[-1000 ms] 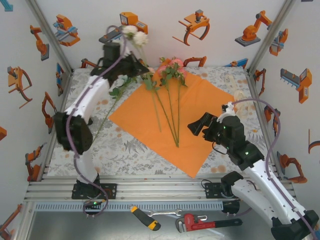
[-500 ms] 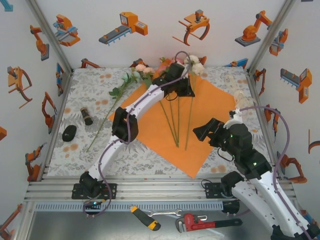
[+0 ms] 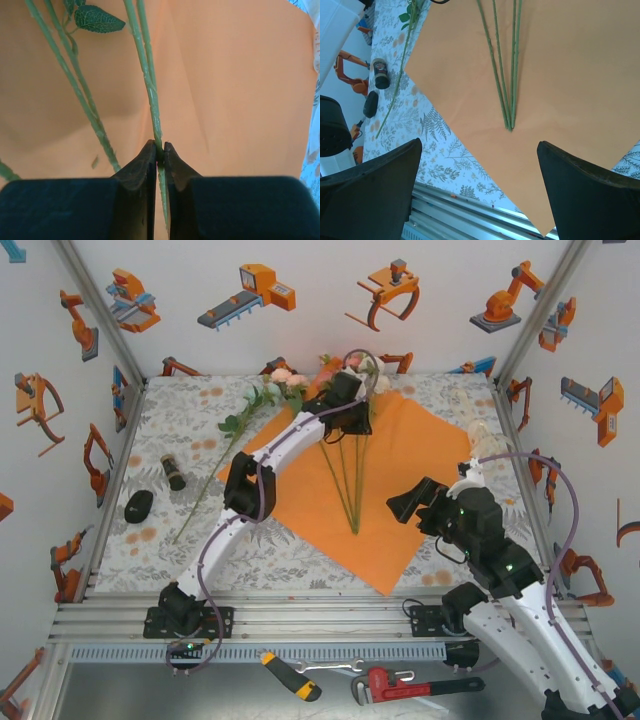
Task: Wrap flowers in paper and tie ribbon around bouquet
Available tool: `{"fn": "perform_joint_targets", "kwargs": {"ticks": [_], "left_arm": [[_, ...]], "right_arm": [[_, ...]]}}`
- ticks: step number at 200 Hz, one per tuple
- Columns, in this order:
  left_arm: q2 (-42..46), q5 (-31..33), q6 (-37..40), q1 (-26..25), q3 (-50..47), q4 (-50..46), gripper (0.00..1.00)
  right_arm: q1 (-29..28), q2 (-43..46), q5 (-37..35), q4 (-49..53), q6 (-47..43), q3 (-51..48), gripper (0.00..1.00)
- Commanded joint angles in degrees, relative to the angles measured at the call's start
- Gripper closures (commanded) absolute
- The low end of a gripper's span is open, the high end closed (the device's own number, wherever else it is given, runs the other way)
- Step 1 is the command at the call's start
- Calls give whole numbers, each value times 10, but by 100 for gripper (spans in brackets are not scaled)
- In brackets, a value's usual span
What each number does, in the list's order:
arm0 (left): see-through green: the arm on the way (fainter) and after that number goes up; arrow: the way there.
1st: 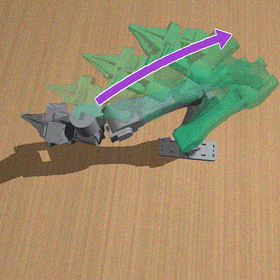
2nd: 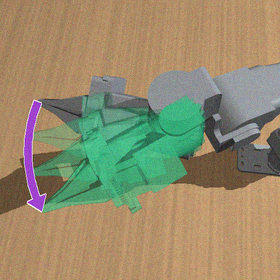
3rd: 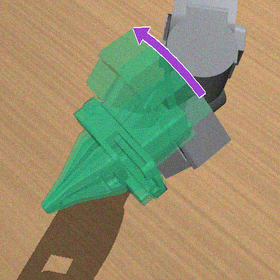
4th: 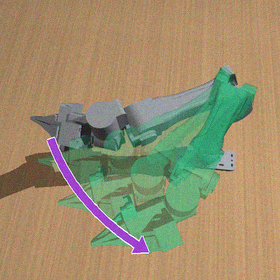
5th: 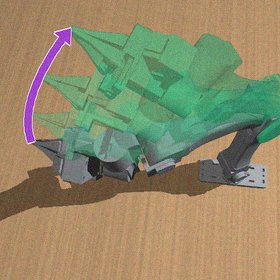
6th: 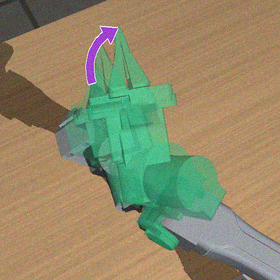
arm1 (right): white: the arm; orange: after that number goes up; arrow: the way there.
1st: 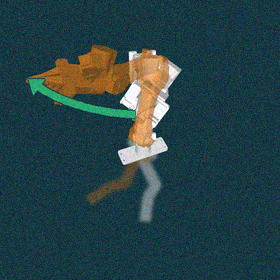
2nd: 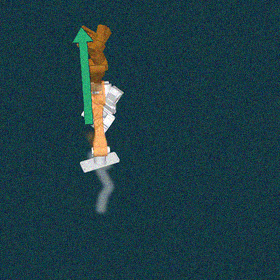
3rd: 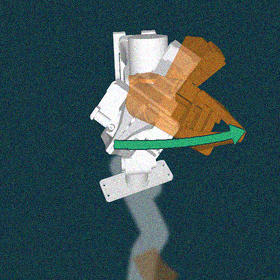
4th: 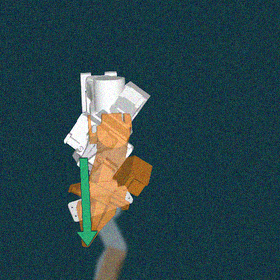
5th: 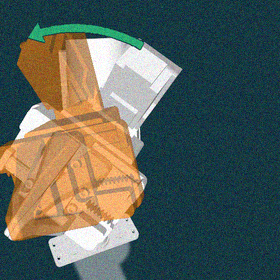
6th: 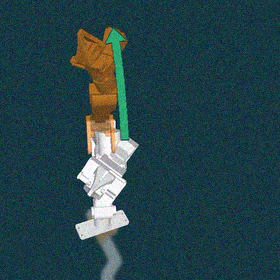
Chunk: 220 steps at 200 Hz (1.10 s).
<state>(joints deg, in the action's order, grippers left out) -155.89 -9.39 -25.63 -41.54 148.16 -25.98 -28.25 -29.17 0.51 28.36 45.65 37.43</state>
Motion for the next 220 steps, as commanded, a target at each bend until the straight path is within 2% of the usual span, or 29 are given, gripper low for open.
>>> {"fn": "perform_joint_targets", "kwargs": {"ticks": [1,26,58,80,103,125,149,180,189,209,220], "left_arm": [[-12,-2,14,-1,23,48,77],[-1,-2,14,0,33,52,68],[82,10,12,5,-19,37,71],[197,31,27,12,-131,47,71],[340,58,53,38,-299,72,70],[458,88,86,97,-440,70,69],[537,147,140,179,-530,26,69],[556,163,209,274,-575,-26,69],[546,138,230,294,-577,-40,68],[498,59,265,321,-552,-100,59],[457,53,276,323,-519,-144,58]], "right_arm": [[3,3,-10,12,9,0,13],[3,5,-14,22,9,3,13],[3,4,-18,22,10,5,13],[3,-4,-19,14,8,5,13],[3,-24,-10,-8,6,7,13],[3,-49,8,-45,11,2,13],[2,-80,31,-97,23,-12,14],[2,-115,53,-133,27,-11,14],[2,-119,55,-134,26,-10,14],[2,-113,52,-128,26,-11,15],[2,-106,48,-124,26,-13,14]]}}
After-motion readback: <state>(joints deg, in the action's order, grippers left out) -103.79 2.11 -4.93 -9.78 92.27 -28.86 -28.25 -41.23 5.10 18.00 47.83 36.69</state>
